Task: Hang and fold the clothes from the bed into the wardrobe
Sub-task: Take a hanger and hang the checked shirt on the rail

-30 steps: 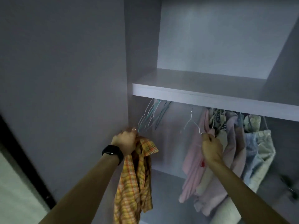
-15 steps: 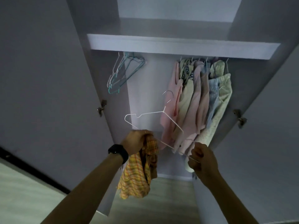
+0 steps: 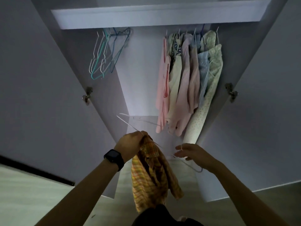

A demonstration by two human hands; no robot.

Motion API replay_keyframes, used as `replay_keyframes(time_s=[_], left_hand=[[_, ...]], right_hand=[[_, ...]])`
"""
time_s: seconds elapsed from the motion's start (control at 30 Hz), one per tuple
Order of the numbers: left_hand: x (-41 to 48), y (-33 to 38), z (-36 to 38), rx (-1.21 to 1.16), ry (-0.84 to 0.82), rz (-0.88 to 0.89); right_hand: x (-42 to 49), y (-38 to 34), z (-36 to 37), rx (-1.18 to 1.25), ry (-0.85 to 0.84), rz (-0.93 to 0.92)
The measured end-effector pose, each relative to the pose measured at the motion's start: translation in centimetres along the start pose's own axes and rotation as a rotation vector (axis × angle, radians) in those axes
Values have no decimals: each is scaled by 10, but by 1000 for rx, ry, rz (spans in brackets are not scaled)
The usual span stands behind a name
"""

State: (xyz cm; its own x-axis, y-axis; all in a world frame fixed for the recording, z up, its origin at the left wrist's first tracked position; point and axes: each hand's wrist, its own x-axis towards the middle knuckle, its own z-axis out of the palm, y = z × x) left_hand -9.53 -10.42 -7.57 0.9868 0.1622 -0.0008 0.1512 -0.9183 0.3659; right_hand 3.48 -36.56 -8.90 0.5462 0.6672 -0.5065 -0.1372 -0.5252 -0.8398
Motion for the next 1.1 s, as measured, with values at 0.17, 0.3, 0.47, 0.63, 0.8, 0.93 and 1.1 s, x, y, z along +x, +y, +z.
replay_keyframes(time_s=[0.17,0.3,0.47,0.63,0.8,0.93,1.1], left_hand=[[-9,-2,-9,131,55,101],[-16,4,-16,266,66,276],[-12,10,-23,231,-46,120],[-15,5,-42,-6,48,-103],[-4,-2,-61,-207,259,-212],[0,-10,-78,-350,375,-380],[0,-7,-99,-319,403,-466]], right_hand=[[24,-19,-14,328,-43,67],[42,-63,-14,373,-139,33],[60,-113,-4,489,-20,22],[46,-121,21,326,275,-211],[27,-125,68,27,323,-503],[23,-131,84,-16,509,-693],[29,-131,84,-37,498,-705]])
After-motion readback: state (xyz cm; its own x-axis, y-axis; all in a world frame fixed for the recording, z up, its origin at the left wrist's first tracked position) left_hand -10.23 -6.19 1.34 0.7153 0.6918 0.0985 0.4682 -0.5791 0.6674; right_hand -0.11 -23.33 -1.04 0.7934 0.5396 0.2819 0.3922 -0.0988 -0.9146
